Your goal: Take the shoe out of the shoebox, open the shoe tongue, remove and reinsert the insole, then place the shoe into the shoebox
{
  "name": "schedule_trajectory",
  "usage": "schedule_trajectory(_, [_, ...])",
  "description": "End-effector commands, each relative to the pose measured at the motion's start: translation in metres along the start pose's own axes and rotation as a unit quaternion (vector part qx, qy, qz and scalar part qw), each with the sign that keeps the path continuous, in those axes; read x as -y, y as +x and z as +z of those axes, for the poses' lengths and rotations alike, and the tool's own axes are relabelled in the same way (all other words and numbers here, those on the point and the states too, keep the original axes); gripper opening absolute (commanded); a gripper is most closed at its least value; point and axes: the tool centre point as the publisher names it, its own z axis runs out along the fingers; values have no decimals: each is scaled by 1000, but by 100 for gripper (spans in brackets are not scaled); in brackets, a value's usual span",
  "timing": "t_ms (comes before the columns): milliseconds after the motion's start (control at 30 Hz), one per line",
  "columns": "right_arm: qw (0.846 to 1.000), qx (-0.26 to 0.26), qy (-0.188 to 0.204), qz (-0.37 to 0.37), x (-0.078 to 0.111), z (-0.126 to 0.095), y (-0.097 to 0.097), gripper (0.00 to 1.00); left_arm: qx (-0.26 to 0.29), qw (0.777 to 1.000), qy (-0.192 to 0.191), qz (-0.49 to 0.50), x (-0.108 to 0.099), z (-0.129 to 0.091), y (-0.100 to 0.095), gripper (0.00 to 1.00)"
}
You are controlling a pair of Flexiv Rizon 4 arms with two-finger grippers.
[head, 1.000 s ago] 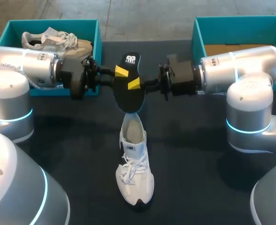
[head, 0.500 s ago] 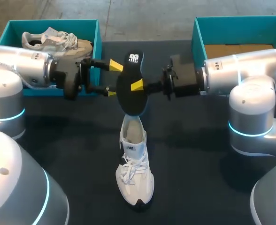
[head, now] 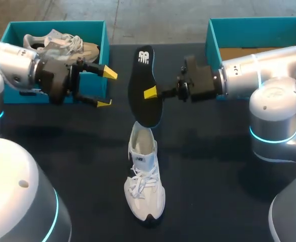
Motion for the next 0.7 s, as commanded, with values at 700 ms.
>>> schedule_trajectory(700, [1000,0,3,3,2,-3,-5,0,-45,999,24,-14,6,-19,1,100])
